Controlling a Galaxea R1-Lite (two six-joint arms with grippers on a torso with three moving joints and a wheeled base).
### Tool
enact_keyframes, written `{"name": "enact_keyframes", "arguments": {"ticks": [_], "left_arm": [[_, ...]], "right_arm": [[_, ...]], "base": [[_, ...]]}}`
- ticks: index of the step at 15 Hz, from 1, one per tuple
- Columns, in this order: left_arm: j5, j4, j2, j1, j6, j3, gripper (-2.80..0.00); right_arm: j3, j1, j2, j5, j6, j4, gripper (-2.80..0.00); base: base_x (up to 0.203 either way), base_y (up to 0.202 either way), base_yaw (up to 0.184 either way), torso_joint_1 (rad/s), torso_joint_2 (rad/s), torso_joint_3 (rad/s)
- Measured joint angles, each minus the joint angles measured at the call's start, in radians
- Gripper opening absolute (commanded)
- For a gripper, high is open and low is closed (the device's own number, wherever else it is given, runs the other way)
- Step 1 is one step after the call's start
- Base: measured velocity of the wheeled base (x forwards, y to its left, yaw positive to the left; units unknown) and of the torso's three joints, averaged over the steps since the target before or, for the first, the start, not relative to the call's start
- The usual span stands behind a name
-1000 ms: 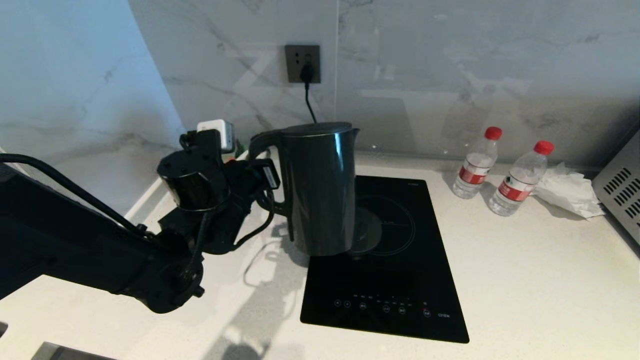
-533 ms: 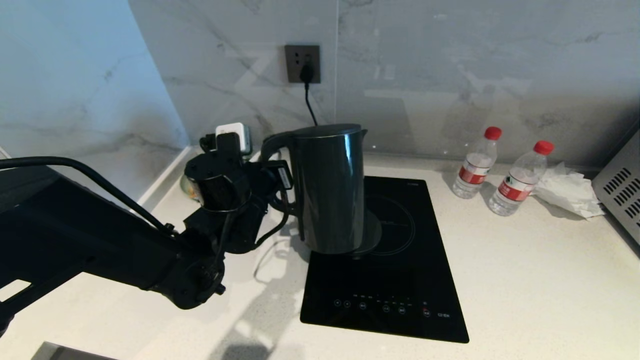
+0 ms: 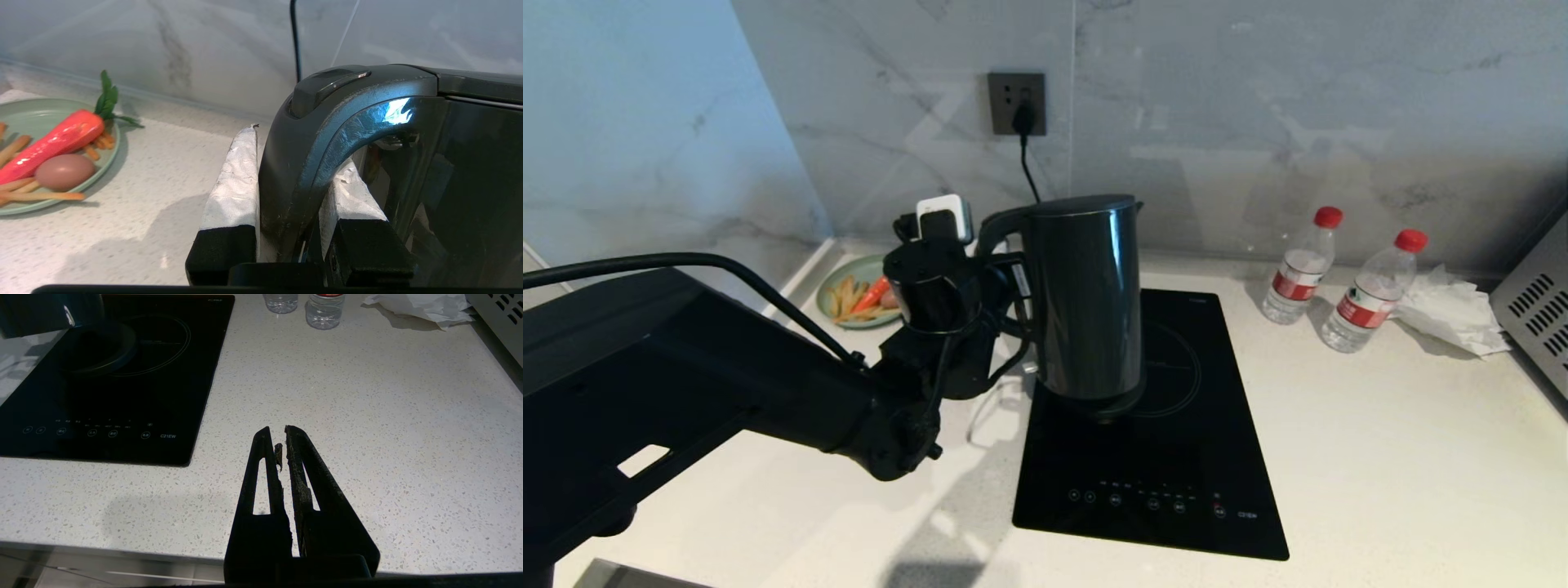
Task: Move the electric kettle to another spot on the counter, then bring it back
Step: Place it on the power base
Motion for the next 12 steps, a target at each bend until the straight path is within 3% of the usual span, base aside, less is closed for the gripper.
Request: {"name": "enact_keyframes", "arguments": {"ticks": [12], "left_arm": [[0.026,-0.009,0.153,-0.028,0.027,-0.183,-2.8]], "right_arm": [[0.0,0.0,0.0,0.0,0.0,0.0,-2.8]], "base": [[0.0,0.0,0.0,0.0,0.0,0.0]]}}
